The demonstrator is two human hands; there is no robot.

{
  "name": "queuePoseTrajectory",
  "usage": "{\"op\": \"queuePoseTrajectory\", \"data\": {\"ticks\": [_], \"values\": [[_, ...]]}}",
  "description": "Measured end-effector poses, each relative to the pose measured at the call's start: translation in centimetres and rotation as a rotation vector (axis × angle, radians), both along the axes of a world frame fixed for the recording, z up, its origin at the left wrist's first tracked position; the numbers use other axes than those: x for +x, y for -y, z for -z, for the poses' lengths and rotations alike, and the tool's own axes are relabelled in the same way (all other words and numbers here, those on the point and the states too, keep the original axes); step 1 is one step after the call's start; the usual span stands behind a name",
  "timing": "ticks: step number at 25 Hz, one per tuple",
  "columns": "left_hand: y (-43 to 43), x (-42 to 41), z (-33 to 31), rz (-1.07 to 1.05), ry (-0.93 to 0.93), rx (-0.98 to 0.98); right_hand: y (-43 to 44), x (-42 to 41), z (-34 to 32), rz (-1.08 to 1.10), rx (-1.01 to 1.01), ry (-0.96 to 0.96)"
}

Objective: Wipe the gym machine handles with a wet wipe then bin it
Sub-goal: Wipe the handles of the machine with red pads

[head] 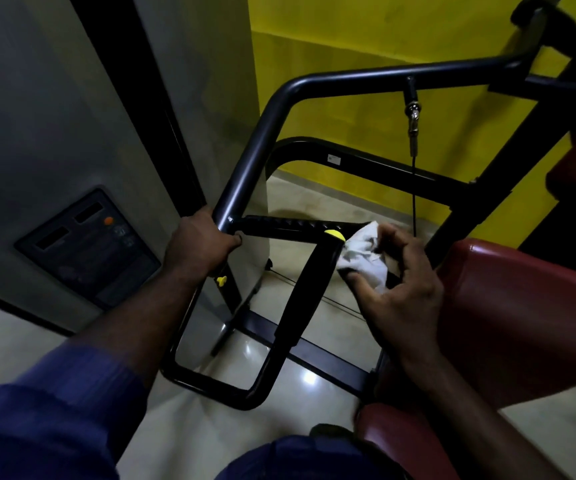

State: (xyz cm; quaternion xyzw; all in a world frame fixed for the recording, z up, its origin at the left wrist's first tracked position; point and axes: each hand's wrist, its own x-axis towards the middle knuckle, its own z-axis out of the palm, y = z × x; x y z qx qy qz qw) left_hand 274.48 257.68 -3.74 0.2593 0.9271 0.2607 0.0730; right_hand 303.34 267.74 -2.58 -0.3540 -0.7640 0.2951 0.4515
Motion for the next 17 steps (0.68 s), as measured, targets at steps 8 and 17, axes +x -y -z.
{"op": "queuePoseTrajectory", "data": {"ticks": [8,17], "values": [[-0.3,0.3,-0.5,-0.01,0.008,-0.025,-2.5,-3.5,-2.8,-0.207,-0.356,0.028],[-0.4,0.5,-0.5,-0.027,-0.017,-0.039,-4.6,-2.0,-4.9,-0.404,-1.249,-0.068]]}}
